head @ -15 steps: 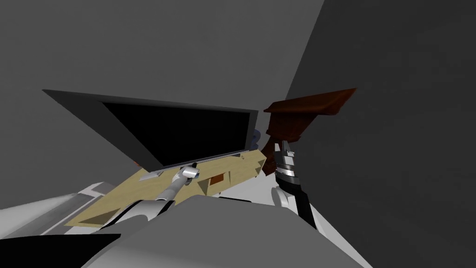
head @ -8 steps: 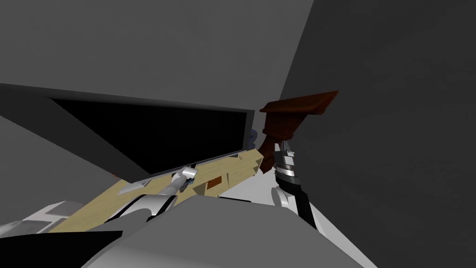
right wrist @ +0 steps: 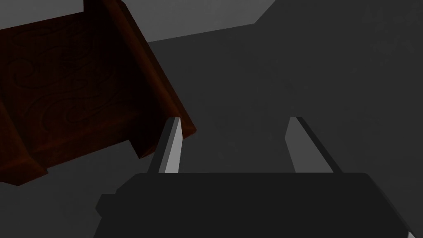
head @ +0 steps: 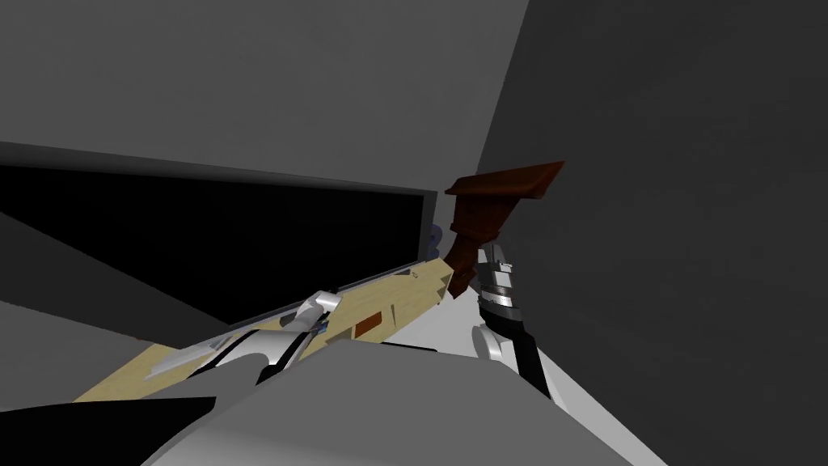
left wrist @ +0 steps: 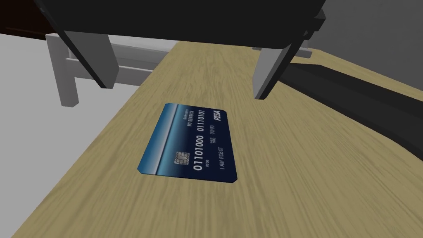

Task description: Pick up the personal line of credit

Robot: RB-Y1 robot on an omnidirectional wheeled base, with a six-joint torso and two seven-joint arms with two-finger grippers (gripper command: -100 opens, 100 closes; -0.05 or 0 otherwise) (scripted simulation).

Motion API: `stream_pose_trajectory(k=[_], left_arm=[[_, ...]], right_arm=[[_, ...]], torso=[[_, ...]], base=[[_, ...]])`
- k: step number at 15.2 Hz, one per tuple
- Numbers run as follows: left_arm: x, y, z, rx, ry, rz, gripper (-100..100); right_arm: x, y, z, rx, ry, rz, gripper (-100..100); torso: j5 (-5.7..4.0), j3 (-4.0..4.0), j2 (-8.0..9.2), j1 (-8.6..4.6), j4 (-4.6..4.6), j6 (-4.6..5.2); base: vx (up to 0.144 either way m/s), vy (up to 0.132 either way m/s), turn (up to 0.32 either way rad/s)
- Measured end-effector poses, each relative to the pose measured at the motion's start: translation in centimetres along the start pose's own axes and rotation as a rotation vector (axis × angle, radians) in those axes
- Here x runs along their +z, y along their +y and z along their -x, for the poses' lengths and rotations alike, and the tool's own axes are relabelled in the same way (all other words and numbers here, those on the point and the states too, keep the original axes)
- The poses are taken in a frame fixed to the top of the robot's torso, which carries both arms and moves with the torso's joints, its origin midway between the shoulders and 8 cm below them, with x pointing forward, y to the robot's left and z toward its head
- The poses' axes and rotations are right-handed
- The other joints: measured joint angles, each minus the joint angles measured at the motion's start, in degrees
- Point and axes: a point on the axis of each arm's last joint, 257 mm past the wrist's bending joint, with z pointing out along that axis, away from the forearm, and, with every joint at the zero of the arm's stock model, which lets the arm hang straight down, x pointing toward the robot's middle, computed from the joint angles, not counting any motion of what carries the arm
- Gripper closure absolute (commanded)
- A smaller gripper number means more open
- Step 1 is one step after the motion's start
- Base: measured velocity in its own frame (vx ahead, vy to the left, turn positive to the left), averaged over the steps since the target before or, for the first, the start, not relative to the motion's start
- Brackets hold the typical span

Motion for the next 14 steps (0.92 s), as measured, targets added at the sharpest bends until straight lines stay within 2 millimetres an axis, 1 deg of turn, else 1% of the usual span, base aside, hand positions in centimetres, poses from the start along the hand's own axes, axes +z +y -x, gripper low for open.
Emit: stream_pose_trajectory(k=[3, 4, 9, 10, 14], left_arm=[[0.3, 1.3, 1.1, -0.006, -0.034, 0.053, -100], [0.3, 1.4, 1.2, -0.007, -0.037, 0.059, -100], [2.1, 3.2, 1.3, 0.000, -0.037, 0.054, -100], [2.1, 3.2, 1.3, 0.001, -0.037, 0.052, 100], [2.1, 3.2, 1.3, 0.000, -0.036, 0.052, 100]], right_arm=[[0.0, 0.0, 0.0, 0.000, 0.000, 0.000, 0], [0.0, 0.0, 0.0, 0.000, 0.000, 0.000, 0], [0.0, 0.0, 0.0, 0.000, 0.000, 0.000, 0], [0.0, 0.0, 0.0, 0.000, 0.000, 0.000, 0], [0.0, 0.0, 0.0, 0.000, 0.000, 0.000, 0]], torso=[[0.00, 0.03, 0.07, -0.01, 0.01, -0.02], [0.00, 0.07, 0.13, -0.05, 0.02, -0.03], [-0.03, 0.06, 0.12, -0.17, 0.02, -0.05], [-0.03, 0.07, 0.13, -0.16, 0.02, -0.03], [-0.03, 0.08, 0.14, -0.14, 0.03, -0.03]], base=[[0.007, 0.024, -0.100], [0.003, -0.003, 0.011], [0.008, -0.010, 0.030], [0.000, 0.000, 0.000], [0.000, 0.000, 0.000]])
